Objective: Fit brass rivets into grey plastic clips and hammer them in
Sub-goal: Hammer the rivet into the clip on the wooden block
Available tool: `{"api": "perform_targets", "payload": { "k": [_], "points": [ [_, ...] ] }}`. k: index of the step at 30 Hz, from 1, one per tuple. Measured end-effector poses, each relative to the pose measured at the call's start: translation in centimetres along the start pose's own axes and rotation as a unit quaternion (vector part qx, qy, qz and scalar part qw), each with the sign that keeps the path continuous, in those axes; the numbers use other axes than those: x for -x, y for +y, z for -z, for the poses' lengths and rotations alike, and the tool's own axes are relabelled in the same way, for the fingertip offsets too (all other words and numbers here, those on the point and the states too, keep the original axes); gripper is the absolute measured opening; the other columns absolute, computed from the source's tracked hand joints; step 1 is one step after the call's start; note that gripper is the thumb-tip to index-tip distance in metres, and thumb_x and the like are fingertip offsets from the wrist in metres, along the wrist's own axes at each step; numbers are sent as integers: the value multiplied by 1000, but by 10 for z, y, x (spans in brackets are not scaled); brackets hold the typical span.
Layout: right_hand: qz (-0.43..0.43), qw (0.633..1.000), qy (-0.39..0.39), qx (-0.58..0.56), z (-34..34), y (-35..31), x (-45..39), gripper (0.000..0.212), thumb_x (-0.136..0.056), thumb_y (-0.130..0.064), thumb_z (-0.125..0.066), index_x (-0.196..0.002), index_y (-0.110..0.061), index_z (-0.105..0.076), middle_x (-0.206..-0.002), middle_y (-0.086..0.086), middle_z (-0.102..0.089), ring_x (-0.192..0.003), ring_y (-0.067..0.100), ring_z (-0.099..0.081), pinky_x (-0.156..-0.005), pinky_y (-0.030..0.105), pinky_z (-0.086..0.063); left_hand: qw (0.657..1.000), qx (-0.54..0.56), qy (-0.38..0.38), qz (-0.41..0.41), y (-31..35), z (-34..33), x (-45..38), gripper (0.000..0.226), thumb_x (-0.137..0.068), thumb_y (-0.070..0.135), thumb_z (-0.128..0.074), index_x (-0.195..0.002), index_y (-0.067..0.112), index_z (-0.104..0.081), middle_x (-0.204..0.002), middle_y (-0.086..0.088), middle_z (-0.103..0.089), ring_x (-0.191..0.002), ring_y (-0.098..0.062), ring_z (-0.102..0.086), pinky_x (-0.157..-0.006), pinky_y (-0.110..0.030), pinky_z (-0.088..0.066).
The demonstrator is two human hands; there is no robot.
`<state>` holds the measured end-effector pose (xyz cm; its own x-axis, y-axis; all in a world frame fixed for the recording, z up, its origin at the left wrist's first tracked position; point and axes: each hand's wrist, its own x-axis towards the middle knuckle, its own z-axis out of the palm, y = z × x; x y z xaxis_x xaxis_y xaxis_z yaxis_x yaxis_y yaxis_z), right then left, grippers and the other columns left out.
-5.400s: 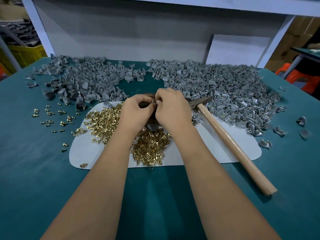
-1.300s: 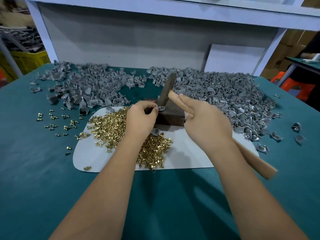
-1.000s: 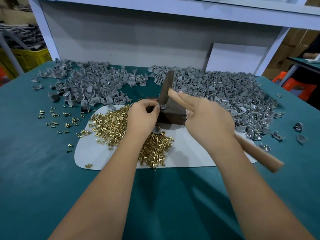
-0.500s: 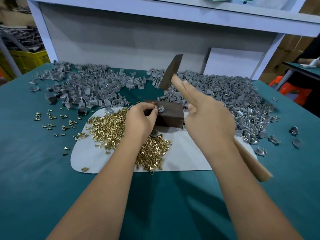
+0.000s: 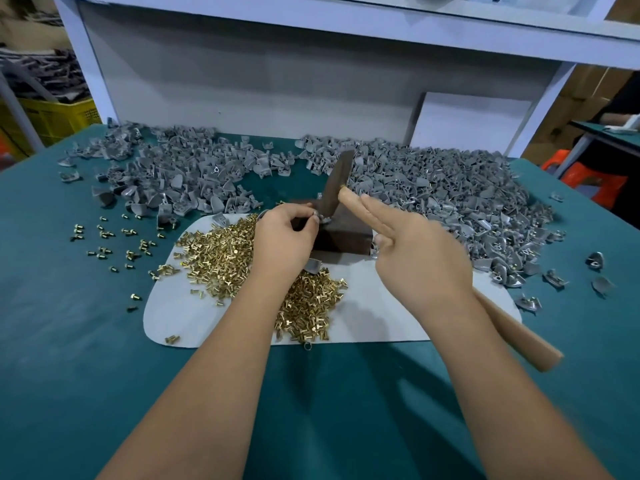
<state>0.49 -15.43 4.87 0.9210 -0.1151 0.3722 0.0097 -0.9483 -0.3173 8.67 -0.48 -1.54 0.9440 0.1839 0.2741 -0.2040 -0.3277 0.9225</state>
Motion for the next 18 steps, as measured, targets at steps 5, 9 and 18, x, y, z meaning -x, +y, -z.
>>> {"api": "perform_targets", "payload": {
  "k": [5, 9, 18],
  "points": [
    [-13, 999, 37, 7, -4, -5, 1, 65, -94, -21, -51, -134, -65, -25, -82, -9, -61, -57, 14, -38, -45, 23, -26, 1000, 8, 1, 9, -1, -2, -1, 8, -92, 19, -65, -92, 20, -73, -114, 7, -66, -92, -4, -63, -76, -15, -50],
    [-3, 999, 23, 27, -9, -6, 6, 69, -91, -18, -53, -134, -64, -24, -84, -4, -65, -57, 17, -35, -47, 26, -23, 1000, -2, 2, -4, -2, -1, -1, 10, -92, 19, -65, -95, 16, -74, -109, 5, -68, -102, -13, -61, -93, -24, -46],
    [4, 998, 54, 35, -10, -15, 9, 73, -87, -17, -55, -136, -61, -25, -75, -3, -52, -60, 20, -37, -49, 28, -23, 1000, -10, 14, -8, -1, -1, -1, 12, -92, 19, -66, -98, 14, -75, -108, 1, -68, -84, -9, -62, -52, -2, -44]
  ]
}}
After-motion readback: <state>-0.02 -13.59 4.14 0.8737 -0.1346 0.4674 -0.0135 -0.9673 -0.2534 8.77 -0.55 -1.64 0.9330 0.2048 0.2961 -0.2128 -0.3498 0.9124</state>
